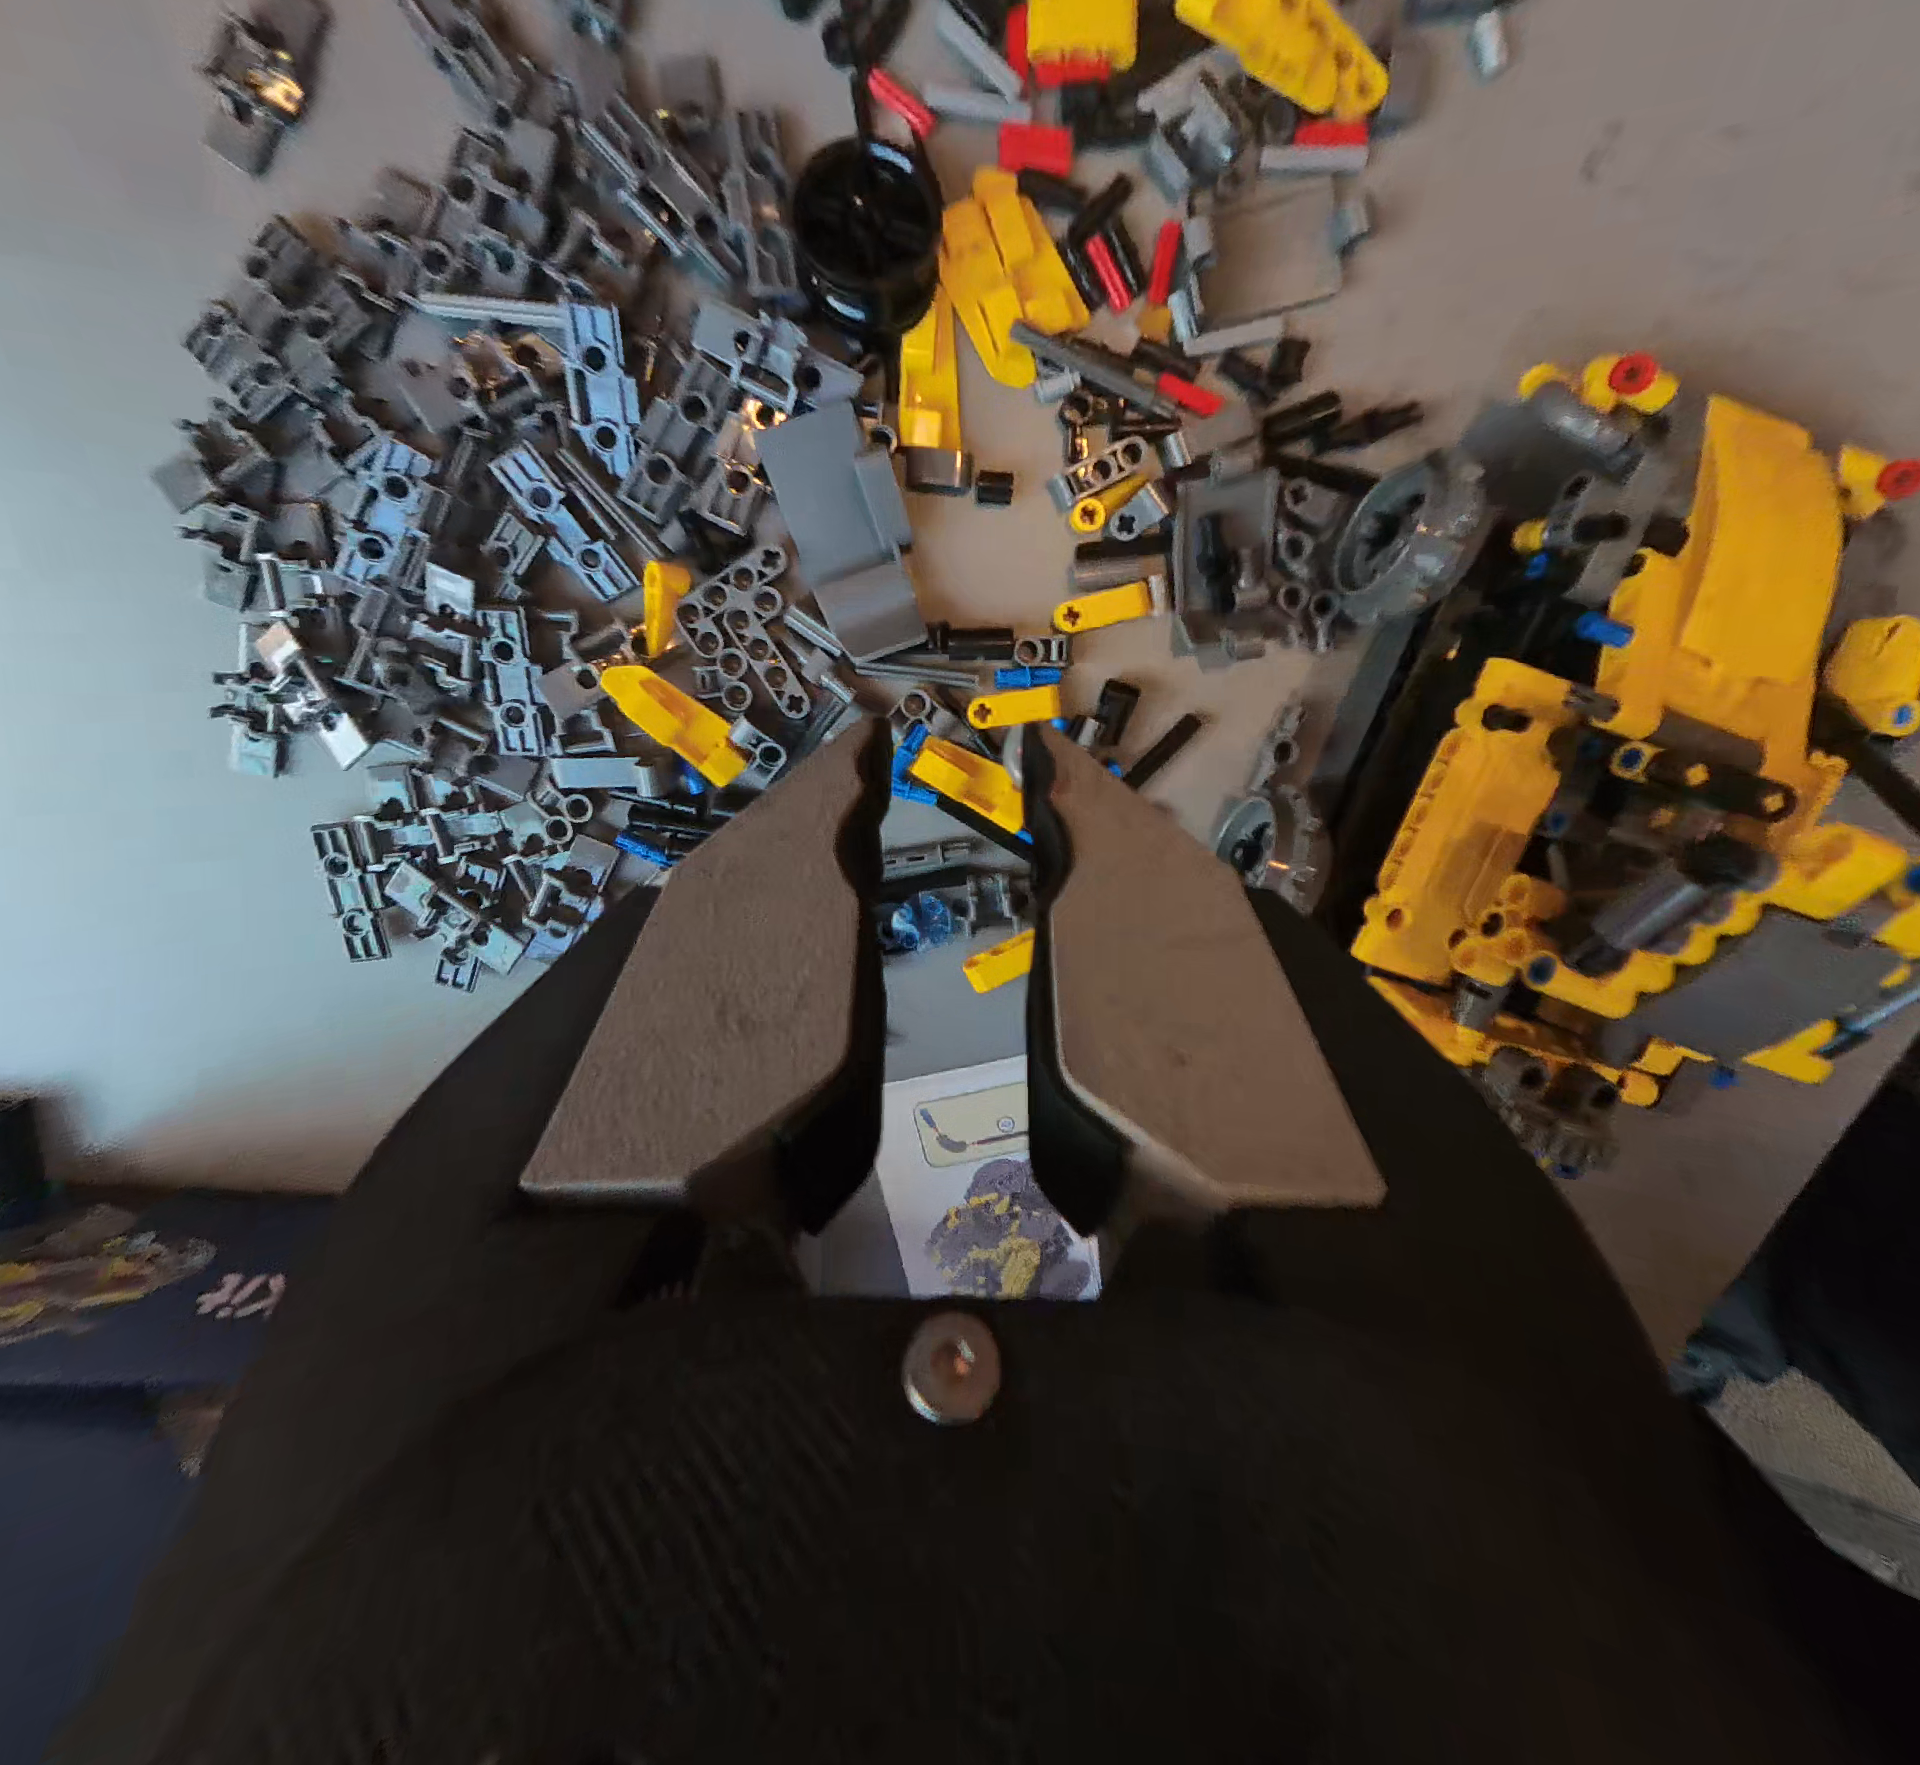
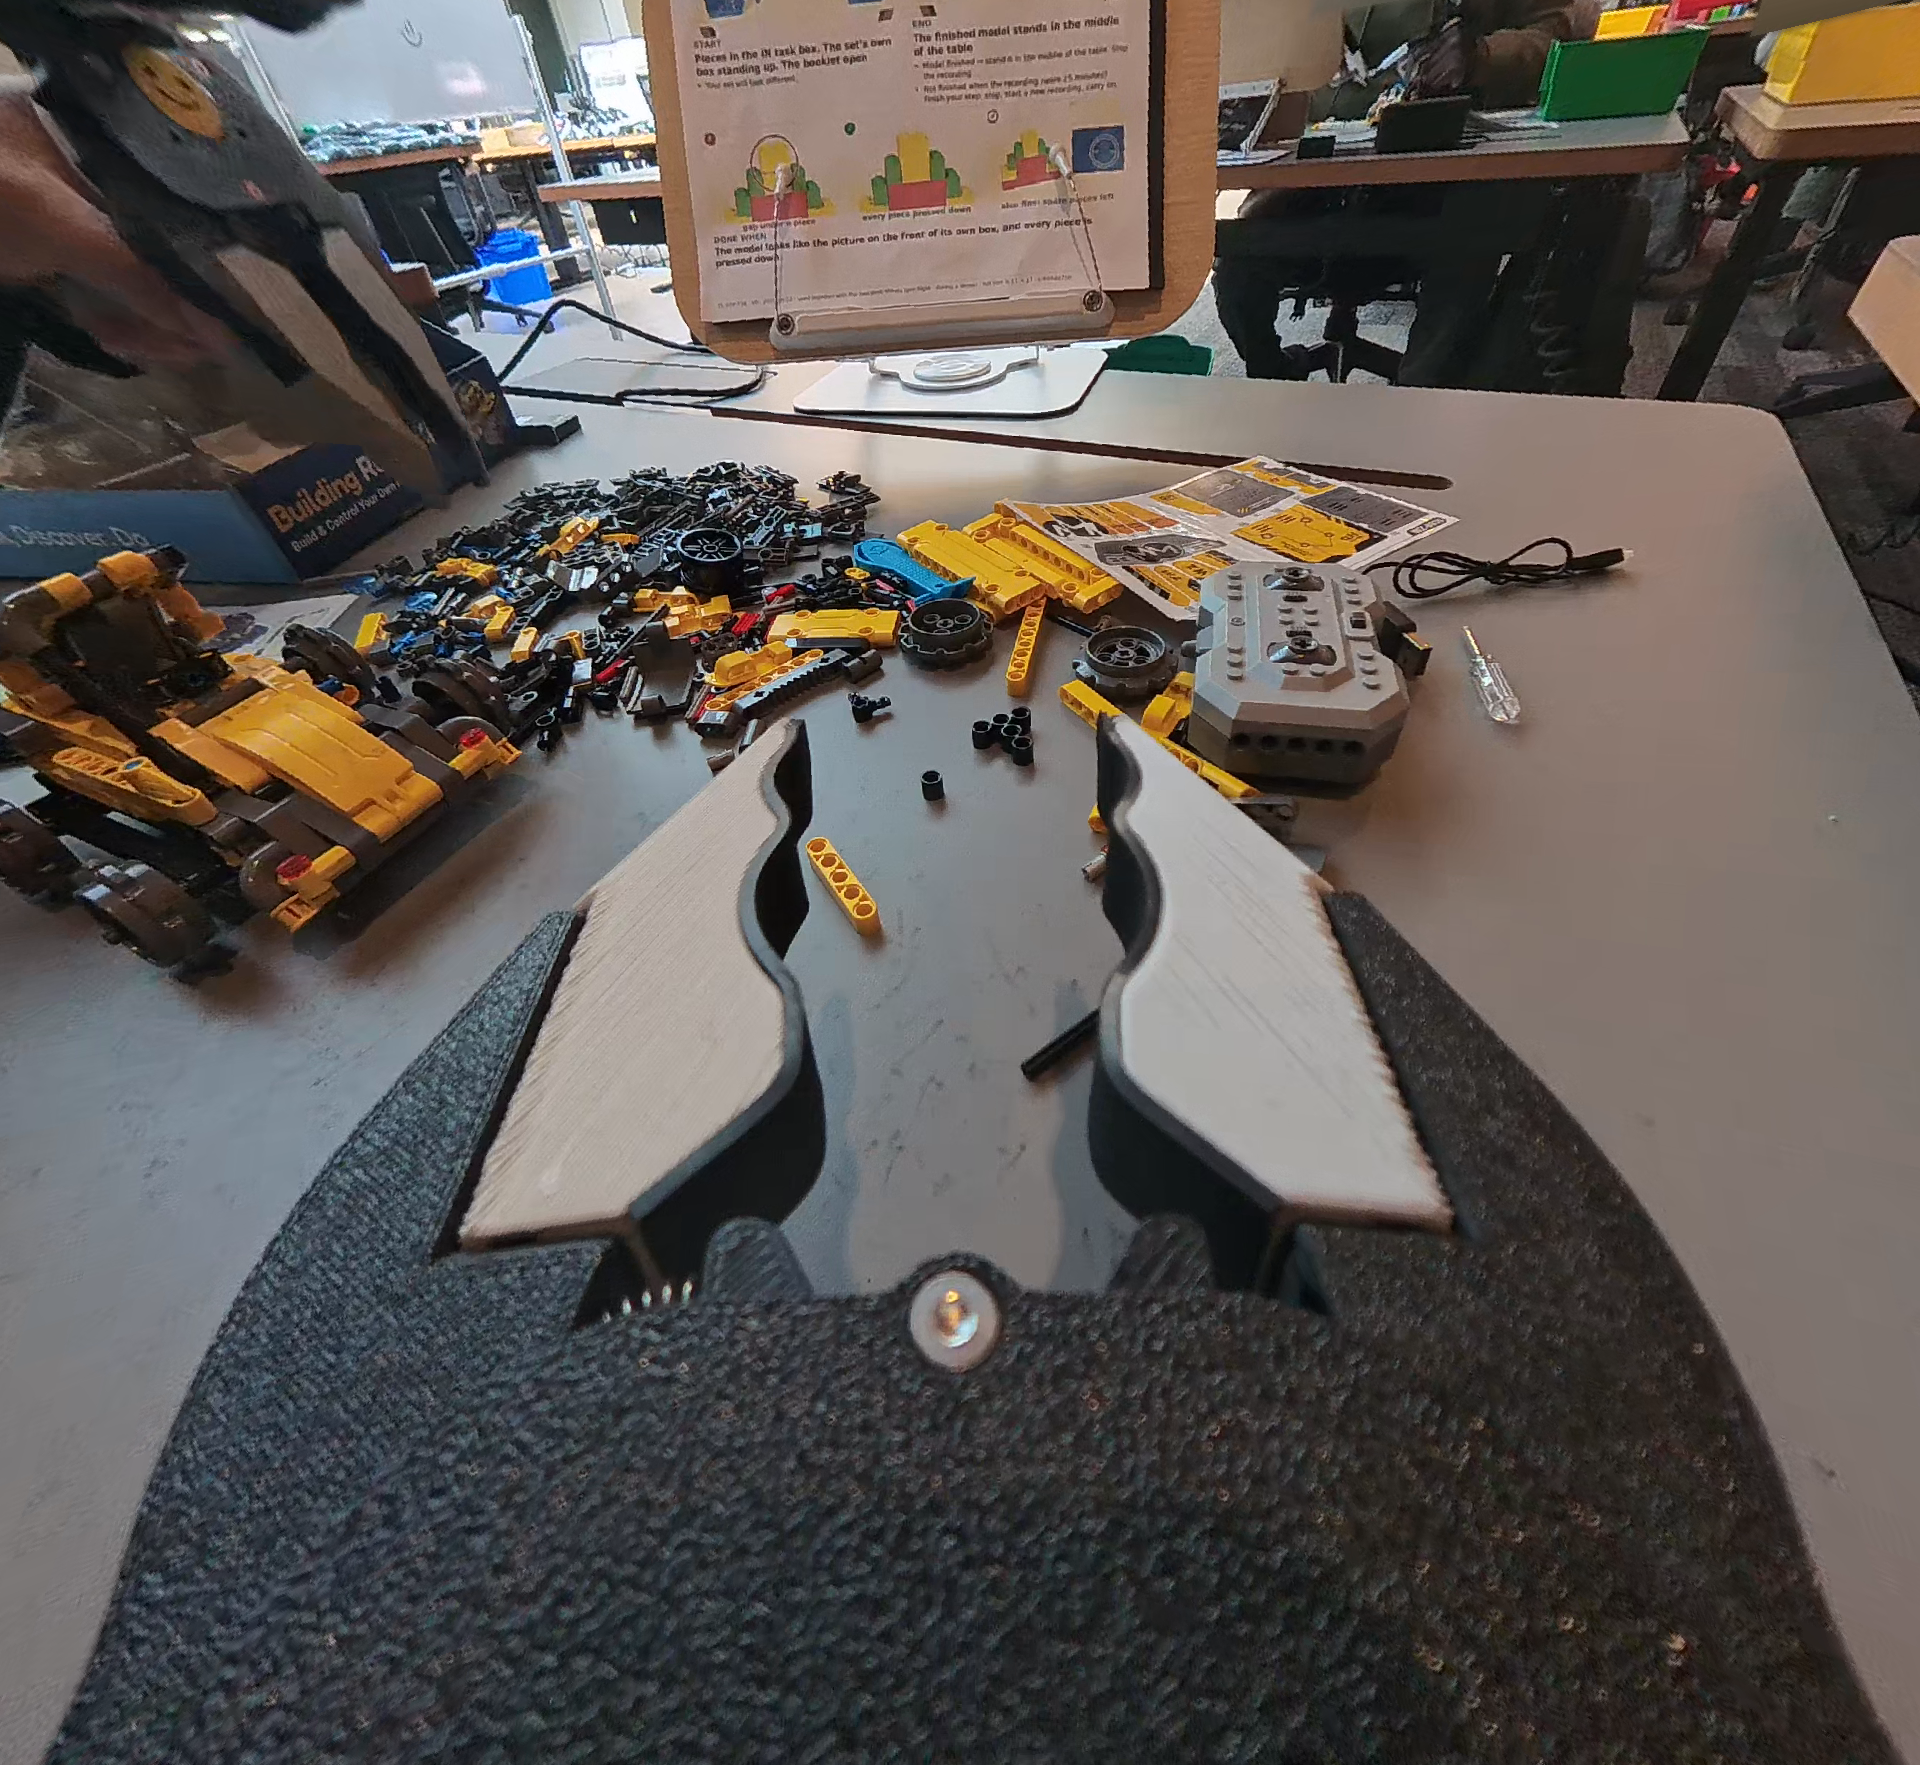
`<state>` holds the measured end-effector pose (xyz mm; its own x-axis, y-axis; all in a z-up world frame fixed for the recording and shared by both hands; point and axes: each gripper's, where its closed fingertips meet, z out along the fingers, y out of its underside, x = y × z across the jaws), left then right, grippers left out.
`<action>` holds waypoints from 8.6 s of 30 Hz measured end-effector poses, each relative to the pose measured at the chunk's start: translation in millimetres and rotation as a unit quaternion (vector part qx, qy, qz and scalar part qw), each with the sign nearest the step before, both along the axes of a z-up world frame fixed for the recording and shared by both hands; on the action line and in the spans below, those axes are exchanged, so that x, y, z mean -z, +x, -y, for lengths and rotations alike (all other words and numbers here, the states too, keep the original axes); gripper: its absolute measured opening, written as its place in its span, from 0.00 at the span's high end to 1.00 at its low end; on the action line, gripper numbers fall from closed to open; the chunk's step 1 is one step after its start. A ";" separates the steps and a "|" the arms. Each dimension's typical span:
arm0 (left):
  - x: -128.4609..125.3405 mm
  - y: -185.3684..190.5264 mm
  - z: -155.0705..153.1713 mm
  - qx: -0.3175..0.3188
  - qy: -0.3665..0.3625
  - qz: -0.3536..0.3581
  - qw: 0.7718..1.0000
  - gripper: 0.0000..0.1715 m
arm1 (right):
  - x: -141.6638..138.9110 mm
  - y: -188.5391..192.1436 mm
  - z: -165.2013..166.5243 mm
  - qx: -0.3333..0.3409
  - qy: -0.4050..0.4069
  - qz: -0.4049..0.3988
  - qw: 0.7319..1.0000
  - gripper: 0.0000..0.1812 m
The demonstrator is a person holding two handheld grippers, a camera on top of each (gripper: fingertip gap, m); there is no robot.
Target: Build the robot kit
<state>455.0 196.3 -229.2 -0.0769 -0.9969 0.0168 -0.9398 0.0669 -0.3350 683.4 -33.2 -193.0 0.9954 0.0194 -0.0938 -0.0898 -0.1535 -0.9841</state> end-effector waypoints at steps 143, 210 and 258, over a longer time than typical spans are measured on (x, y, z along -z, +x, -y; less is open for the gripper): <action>35.8 -30.9 -99.6 -0.276 0.044 -0.027 0.960 0.68 | -7.6 -16.7 -0.5 -0.034 0.026 0.032 0.999 0.70; 29.9 51.5 57.3 0.139 -0.037 0.033 0.989 0.86 | -9.6 -13.1 0.7 -0.036 0.034 0.009 0.999 0.70; 32.4 -4.6 -62.8 -0.141 0.065 -0.050 0.987 0.74 | -9.5 -13.5 -0.1 -0.038 0.034 0.006 0.999 0.71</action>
<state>450.3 259.1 -261.7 0.1989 -0.9728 -0.1186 -0.9550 -0.1652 -0.2463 669.9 -33.2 -183.5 0.9918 0.1014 -0.0778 -0.0685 -0.0924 -0.9934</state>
